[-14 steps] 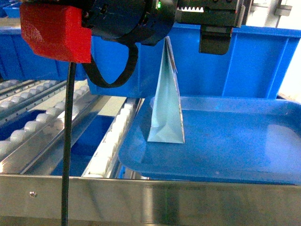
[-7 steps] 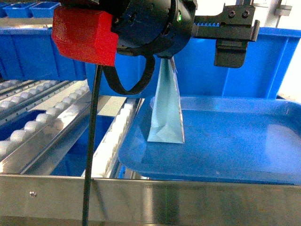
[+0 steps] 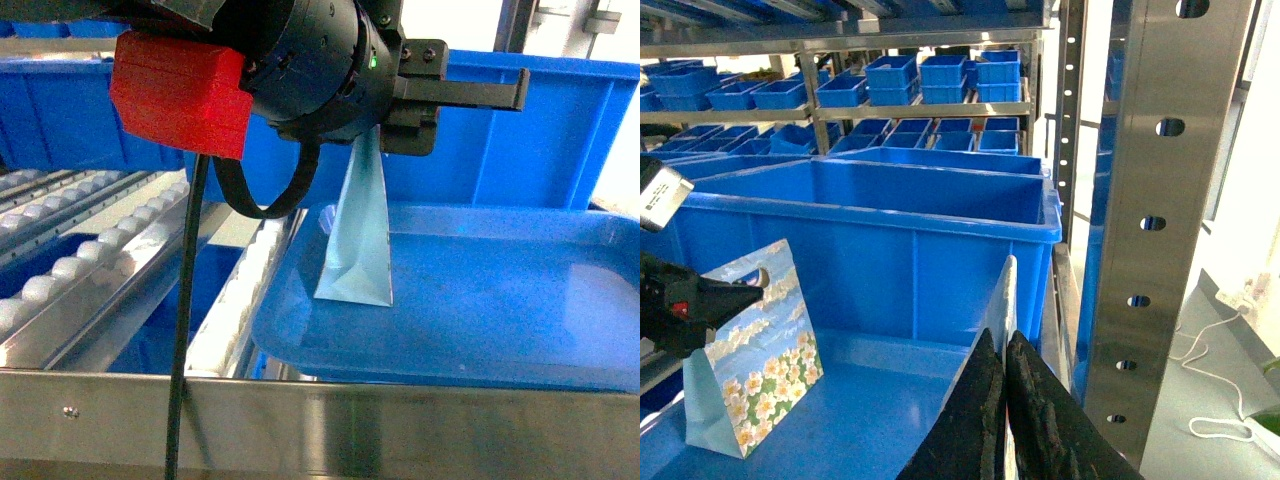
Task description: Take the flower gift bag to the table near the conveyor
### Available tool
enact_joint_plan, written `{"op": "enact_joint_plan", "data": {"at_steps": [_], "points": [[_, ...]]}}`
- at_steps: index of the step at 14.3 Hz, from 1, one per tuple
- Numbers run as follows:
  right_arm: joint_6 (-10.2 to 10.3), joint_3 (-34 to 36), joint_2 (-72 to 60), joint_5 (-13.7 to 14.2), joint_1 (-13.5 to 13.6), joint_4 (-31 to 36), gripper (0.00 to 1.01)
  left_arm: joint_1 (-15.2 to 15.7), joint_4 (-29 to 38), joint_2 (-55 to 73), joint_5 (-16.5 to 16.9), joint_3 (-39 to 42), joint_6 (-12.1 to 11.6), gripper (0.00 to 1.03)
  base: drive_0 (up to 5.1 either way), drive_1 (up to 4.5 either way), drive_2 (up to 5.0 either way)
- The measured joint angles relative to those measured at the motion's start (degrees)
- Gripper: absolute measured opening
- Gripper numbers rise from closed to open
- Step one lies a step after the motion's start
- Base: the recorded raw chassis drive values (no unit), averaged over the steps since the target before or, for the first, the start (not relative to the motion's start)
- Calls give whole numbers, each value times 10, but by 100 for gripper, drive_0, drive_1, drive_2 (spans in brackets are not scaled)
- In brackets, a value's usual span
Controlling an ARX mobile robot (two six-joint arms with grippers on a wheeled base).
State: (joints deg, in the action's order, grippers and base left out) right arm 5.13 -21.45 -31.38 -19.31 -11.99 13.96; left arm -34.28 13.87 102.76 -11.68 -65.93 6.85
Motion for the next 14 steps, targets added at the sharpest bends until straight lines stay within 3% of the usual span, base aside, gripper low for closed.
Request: {"op": "enact_joint_plan", "data": {"at_steps": [1,2,7,10,14], "points": [[0,0,0,0,0,0,3,-1,0,0,-3,0,3,7,0,0,0],[0,0,0,0,0,0,3,-1,-1,0,-6,0,5,1,0,0,0],[0,0,0,0,0,0,3,-2,17,-5,-21,2,4,2,0,0,0],[0,0,0,0,0,0,3,4,75,-53,-35,31,-13,2,0,0,0],[0,0,0,0,0,0,3,61,143,-155,-43,121,-28,2,0,0,0]]}}
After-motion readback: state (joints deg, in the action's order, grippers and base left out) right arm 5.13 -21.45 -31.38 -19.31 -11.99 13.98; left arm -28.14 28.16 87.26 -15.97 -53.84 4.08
